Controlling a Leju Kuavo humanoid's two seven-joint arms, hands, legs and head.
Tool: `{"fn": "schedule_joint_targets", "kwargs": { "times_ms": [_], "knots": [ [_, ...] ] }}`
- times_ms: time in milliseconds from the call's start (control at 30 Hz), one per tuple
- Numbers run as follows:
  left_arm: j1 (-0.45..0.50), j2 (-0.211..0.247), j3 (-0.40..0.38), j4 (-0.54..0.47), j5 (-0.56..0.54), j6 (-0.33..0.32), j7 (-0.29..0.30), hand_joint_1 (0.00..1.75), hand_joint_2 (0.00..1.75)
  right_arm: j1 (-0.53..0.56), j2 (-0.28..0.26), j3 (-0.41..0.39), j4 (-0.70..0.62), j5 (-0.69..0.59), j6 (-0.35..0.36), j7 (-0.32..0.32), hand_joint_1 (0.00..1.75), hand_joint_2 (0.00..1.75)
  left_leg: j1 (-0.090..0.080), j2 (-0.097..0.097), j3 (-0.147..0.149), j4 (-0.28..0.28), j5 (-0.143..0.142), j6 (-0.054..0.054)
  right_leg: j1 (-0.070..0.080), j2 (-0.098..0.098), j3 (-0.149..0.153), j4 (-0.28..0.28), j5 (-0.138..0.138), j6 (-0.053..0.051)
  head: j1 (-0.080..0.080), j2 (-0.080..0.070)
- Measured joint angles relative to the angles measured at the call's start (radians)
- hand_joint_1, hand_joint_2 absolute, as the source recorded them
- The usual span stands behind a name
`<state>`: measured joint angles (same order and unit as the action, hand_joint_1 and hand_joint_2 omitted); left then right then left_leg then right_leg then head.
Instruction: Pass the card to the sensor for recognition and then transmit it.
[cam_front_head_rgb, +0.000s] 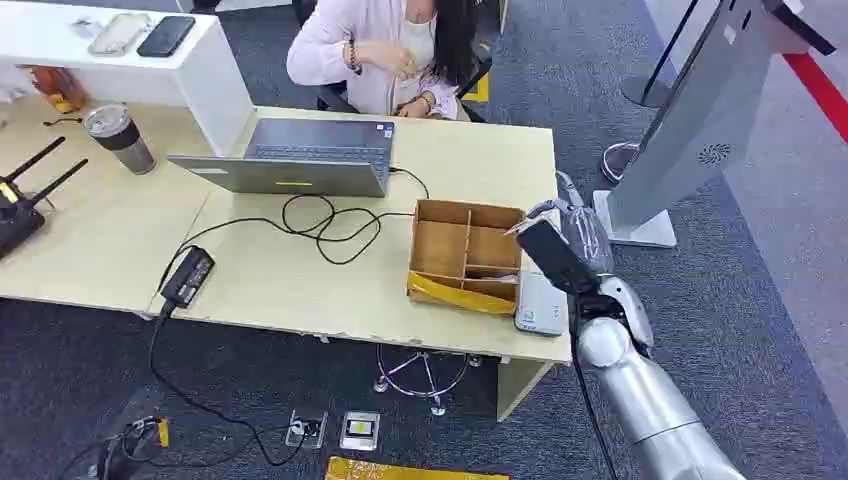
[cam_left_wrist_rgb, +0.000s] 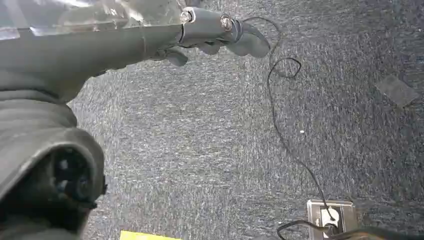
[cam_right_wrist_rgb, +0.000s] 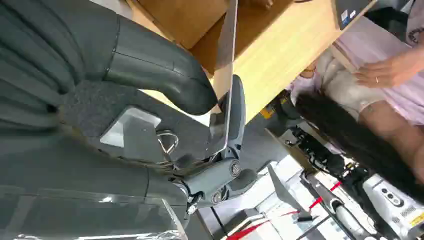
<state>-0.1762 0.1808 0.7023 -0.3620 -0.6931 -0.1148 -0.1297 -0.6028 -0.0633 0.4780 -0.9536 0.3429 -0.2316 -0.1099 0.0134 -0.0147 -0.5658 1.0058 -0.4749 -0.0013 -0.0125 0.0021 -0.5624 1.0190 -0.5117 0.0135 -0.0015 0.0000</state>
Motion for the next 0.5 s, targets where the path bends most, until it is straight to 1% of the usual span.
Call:
{"fn": "schedule_joint_targets", "kwargs": {
  "times_ms": [133,233,500],
  "knots": [
    [0.008,0.000,0.000,0.000,0.009,0.000,0.000,0.00,0.00,0.007,0.004,0.002,0.069,-0.019,-0.012,-0.037,1.75,1.75,0.000,0.000,-0.001,0.000,0.000,0.000,0.000,0.000,0.000,0.000,0.000,0.000,0.000,0.000],
    [0.012,0.000,0.001,0.000,0.016,0.001,0.000,0.00,0.00,0.006,0.011,0.003,0.117,-0.028,-0.016,-0.053,1.75,1.75,0.000,0.000,-0.001,0.000,0.000,0.000,0.000,0.000,0.000,0.000,0.000,0.000,0.000,0.000],
    [0.024,0.000,0.011,0.000,0.028,0.018,0.000,0.00,0.00,-0.001,0.032,0.006,0.234,-0.037,-0.026,-0.070,1.75,1.75,0.000,0.000,-0.001,0.000,0.000,0.000,0.000,0.000,0.000,0.000,0.000,0.000,0.000,0.000]
  ]
}}
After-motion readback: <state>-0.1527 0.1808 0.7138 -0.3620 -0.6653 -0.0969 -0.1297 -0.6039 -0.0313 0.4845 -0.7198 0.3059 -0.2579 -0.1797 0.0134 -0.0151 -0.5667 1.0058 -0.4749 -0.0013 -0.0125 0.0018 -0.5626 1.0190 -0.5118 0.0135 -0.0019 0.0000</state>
